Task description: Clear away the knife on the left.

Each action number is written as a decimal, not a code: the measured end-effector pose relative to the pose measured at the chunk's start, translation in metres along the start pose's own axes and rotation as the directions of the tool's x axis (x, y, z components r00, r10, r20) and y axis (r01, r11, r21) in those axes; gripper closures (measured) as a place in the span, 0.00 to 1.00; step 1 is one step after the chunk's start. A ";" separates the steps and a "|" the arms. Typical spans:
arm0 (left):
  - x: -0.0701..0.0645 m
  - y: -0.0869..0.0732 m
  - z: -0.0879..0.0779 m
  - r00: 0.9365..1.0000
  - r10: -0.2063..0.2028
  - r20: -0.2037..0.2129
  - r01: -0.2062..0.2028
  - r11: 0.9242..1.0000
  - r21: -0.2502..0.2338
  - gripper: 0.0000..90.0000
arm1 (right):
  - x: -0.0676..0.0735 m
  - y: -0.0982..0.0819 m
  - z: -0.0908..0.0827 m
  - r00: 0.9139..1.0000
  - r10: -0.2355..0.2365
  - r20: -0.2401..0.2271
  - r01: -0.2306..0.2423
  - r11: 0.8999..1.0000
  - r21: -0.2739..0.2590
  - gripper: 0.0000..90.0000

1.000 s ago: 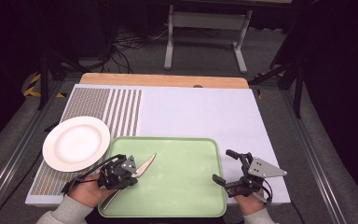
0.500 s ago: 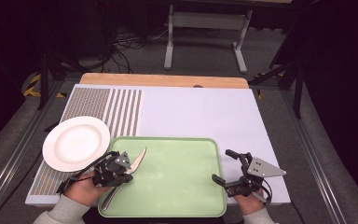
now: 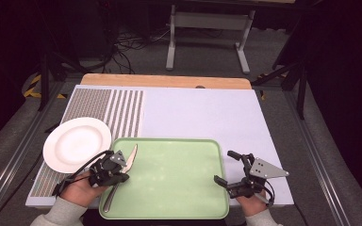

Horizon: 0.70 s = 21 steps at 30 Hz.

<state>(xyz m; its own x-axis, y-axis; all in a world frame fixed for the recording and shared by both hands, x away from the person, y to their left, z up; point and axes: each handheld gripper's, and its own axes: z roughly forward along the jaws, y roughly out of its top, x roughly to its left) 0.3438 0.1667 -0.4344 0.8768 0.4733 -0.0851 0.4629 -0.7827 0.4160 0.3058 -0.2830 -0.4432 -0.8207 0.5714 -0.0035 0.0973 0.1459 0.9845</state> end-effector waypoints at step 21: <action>0.009 -0.011 -0.005 0.996 -0.080 -0.030 0.080 0.997 -0.020 0.99 | -0.001 0.001 0.004 1.000 -0.003 -0.009 0.003 1.000 0.002 0.01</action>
<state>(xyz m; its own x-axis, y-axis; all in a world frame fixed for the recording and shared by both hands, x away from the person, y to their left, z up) 0.3458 0.1817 -0.4354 0.8326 0.5463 -0.0913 0.5286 -0.7345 0.4256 0.3086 -0.2805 -0.4432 -0.8259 0.5638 -0.0054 0.0958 0.1499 0.9841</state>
